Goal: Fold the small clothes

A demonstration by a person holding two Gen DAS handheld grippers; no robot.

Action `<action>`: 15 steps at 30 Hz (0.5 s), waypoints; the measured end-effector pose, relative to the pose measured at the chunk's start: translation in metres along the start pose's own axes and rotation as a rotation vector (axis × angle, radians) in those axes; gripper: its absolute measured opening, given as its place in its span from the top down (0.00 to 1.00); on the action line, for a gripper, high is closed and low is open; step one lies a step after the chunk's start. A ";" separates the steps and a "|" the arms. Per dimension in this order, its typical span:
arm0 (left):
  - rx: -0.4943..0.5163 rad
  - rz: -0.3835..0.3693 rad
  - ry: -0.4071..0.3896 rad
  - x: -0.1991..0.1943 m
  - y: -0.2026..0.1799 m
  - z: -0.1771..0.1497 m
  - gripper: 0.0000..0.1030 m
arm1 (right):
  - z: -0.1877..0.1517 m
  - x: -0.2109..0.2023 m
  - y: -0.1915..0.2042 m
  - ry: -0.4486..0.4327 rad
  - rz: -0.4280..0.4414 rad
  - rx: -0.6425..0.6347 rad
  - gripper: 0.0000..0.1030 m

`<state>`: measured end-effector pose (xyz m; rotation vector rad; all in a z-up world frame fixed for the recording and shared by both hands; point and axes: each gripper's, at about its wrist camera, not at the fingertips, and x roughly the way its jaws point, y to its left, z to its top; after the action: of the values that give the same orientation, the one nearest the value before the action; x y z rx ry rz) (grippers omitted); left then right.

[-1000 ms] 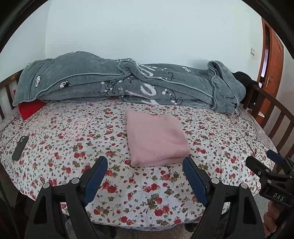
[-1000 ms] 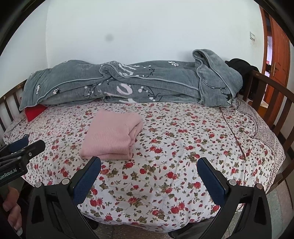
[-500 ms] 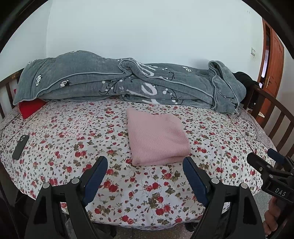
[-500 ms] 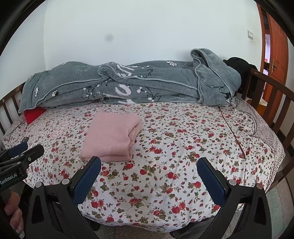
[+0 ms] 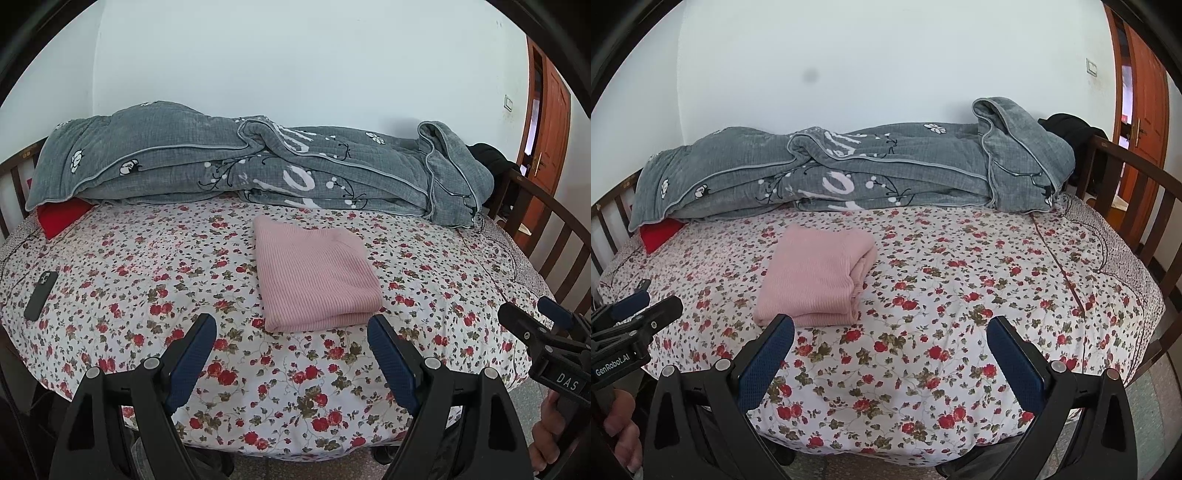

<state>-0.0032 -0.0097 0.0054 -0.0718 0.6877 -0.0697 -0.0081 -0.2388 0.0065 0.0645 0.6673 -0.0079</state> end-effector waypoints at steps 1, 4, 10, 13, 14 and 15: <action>0.000 -0.001 0.001 0.000 0.000 0.000 0.19 | 0.000 -0.001 0.000 -0.001 0.000 0.001 0.01; 0.005 -0.003 0.004 0.000 0.000 -0.001 0.19 | 0.000 -0.002 -0.002 0.001 0.009 0.008 0.01; 0.008 -0.008 0.003 0.000 -0.001 -0.002 0.19 | 0.000 -0.002 -0.002 0.003 0.007 0.013 0.01; 0.006 -0.008 0.003 -0.001 -0.001 -0.002 0.19 | 0.000 -0.003 -0.003 0.005 0.007 0.017 0.01; 0.007 -0.008 0.003 0.000 -0.001 -0.001 0.19 | 0.000 -0.003 -0.003 0.004 0.007 0.019 0.01; 0.007 -0.007 0.003 0.000 -0.001 -0.001 0.19 | 0.000 -0.003 -0.003 0.004 0.006 0.018 0.01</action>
<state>-0.0044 -0.0110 0.0047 -0.0672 0.6904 -0.0790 -0.0103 -0.2415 0.0081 0.0841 0.6709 -0.0077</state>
